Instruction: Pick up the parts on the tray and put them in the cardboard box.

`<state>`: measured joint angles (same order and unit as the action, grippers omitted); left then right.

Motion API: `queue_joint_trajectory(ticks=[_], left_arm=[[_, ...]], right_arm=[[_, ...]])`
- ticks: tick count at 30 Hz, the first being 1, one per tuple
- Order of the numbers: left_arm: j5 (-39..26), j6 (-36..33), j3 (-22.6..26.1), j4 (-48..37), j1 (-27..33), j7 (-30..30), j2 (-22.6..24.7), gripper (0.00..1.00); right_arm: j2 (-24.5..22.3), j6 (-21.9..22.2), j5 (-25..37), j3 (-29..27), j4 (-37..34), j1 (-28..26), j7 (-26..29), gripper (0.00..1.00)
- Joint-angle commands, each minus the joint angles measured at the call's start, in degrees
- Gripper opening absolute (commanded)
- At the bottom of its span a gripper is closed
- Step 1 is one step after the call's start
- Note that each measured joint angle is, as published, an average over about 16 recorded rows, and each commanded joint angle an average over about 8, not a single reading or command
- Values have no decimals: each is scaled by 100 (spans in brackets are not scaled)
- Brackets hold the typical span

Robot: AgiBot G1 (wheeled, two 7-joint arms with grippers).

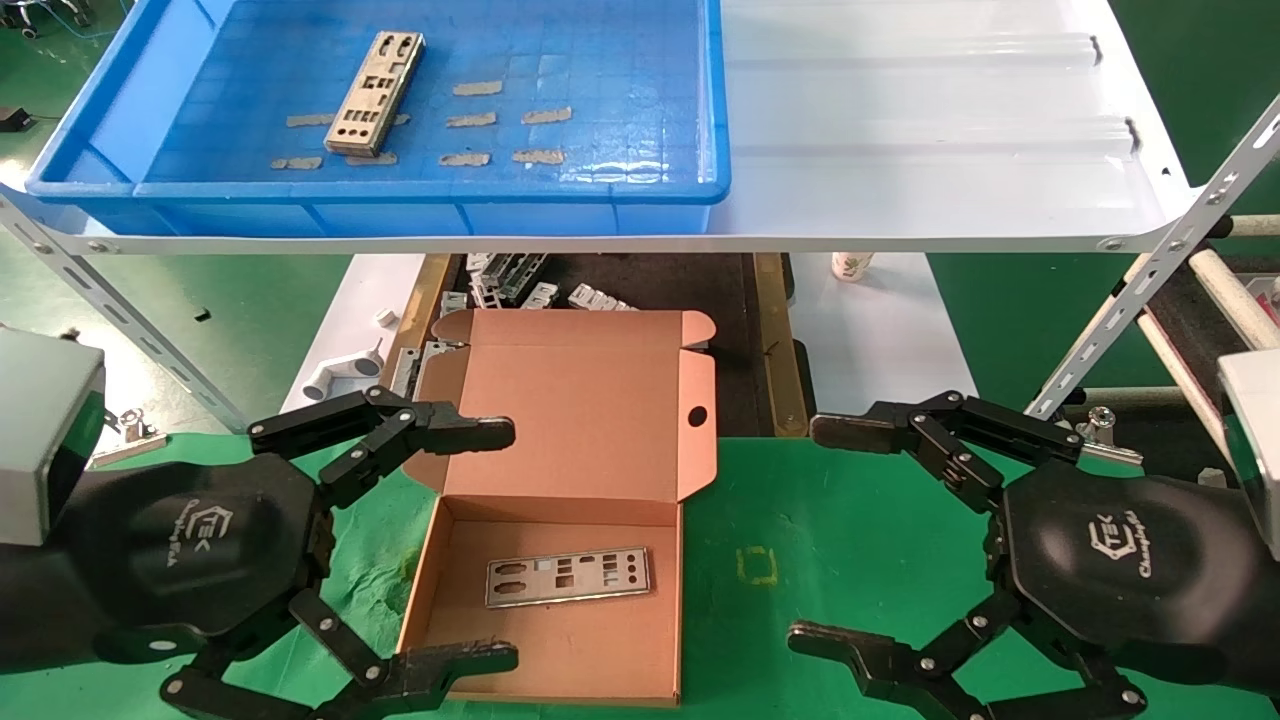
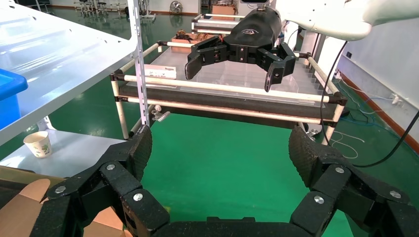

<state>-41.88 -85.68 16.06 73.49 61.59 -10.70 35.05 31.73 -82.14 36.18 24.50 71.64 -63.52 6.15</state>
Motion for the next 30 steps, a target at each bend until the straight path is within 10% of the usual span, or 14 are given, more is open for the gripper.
queue_joint_trajectory(ticks=[1, 30], left_arm=[[0, 0, 0, 0, 0, 0, 0, 100], [0, 0, 0, 0, 0, 0, 0, 100]], right_arm=[[0, 0, 0, 0, 0, 0, 0, 100], [0, 0, 0, 0, 0, 0, 0, 100]])
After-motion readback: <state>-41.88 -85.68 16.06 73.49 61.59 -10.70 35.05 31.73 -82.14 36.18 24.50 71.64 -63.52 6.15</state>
